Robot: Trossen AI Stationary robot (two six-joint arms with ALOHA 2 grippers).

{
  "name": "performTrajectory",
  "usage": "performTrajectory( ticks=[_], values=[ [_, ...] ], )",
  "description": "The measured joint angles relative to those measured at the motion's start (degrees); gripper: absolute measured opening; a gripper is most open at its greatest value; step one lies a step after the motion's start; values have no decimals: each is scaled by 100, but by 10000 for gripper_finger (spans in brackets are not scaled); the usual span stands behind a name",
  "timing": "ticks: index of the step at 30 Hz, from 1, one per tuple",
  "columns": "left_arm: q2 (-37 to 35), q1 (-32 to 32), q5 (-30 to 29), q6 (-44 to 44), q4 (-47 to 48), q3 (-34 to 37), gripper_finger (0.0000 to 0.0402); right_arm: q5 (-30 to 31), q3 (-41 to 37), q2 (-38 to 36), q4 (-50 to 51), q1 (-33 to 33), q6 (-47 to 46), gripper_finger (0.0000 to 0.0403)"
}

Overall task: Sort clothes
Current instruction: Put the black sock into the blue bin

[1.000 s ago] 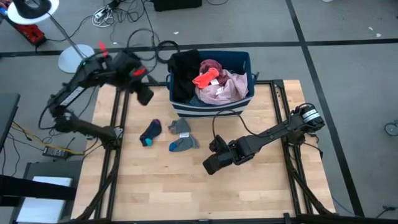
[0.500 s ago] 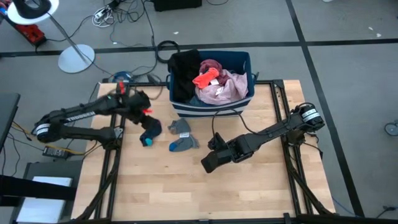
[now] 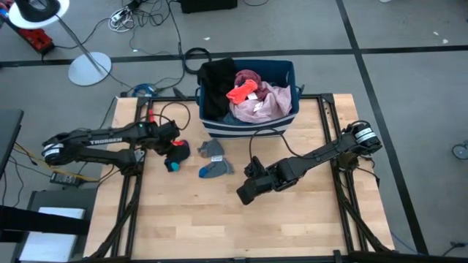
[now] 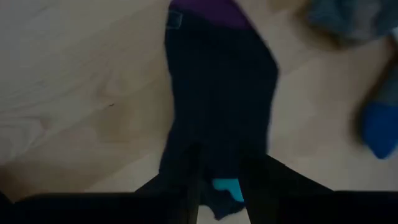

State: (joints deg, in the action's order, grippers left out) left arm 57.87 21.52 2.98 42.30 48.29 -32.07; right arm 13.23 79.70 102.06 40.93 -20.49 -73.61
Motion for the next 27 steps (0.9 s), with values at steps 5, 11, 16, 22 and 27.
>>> performTrajectory(
  ticks=[5,11,16,22,27],
  values=[
    [96,0,-19,-25,-379,367,102,-14,0,0,-9,0,21,208],
    [363,0,-21,176,-973,824,102,-228,0,-2,-19,0,31,208],
    [565,5,288,180,-1061,817,74,-319,0,-4,-21,0,32,205],
    [542,-89,676,112,-832,241,5,-317,0,-7,-37,15,141,201],
    [548,-173,469,-171,-34,-838,2,-279,0,-7,-40,97,207,200]
  ],
)
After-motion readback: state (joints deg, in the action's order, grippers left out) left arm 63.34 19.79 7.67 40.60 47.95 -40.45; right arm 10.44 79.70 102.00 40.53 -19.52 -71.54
